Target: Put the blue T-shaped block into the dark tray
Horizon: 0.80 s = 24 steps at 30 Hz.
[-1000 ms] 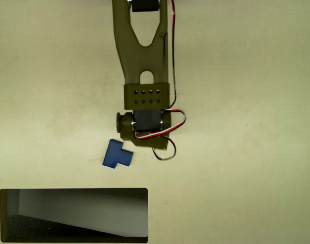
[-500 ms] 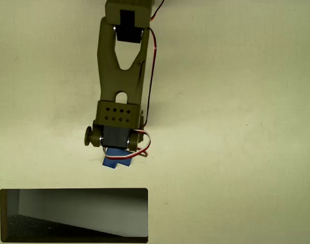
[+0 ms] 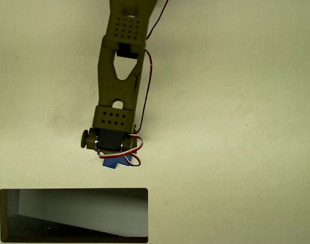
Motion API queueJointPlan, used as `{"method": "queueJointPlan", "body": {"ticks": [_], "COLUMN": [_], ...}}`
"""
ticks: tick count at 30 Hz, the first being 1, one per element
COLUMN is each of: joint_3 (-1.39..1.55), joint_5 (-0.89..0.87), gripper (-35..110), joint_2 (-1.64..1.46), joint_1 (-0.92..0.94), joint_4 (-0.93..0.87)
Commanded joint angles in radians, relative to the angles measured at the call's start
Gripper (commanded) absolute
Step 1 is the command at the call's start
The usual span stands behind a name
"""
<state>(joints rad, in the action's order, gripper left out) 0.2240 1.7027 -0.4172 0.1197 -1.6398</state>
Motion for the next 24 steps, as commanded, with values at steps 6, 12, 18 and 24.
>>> {"method": "queueJointPlan", "body": {"ticks": [6,12,18,24], "joint_3": [-0.028,-0.084,-0.426,-0.348], "joint_5": [0.026,-0.62,-1.086,-0.908], "gripper": [0,0,0,0], "joint_2": [0.006,0.084,0.196,0.187], "joint_1": [0.017,0.071,0.143,0.12], "joint_4": [0.052,1.319,1.365,1.279]}}
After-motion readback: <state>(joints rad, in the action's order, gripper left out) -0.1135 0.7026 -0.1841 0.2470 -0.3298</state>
